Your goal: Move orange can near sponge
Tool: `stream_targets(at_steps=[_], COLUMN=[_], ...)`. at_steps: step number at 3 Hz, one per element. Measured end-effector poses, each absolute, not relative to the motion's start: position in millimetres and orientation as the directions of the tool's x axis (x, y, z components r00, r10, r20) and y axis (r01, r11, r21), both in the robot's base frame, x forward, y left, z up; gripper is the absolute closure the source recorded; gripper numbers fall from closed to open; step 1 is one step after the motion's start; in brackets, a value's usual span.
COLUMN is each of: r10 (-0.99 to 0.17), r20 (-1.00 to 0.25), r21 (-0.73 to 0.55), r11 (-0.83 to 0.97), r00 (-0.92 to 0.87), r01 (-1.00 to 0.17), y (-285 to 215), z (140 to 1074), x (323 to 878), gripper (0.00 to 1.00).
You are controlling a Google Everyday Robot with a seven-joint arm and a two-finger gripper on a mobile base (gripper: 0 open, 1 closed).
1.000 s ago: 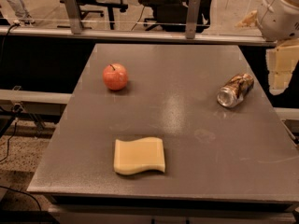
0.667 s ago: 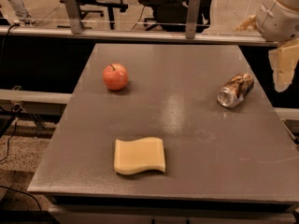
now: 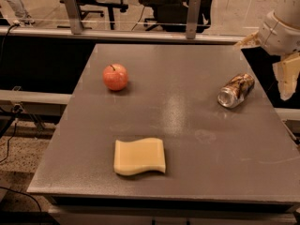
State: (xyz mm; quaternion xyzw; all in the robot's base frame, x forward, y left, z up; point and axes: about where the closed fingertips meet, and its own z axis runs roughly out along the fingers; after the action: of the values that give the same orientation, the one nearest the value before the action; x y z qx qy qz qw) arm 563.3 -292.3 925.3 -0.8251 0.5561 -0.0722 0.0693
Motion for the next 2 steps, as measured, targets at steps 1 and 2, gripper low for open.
stream_targets(at_steps=[1, 2], r10=[-0.914, -0.903], r20=[0.029, 0.027], r21=[-0.166, -0.132], r11=[-0.404, -0.429], r00=[0.405, 0.429], r01=[-0.9, -0.894], y=[-296.0, -298.9], z=[900.6, 879.6], x=[567.6, 571.4], gripper=[0.0, 0.0])
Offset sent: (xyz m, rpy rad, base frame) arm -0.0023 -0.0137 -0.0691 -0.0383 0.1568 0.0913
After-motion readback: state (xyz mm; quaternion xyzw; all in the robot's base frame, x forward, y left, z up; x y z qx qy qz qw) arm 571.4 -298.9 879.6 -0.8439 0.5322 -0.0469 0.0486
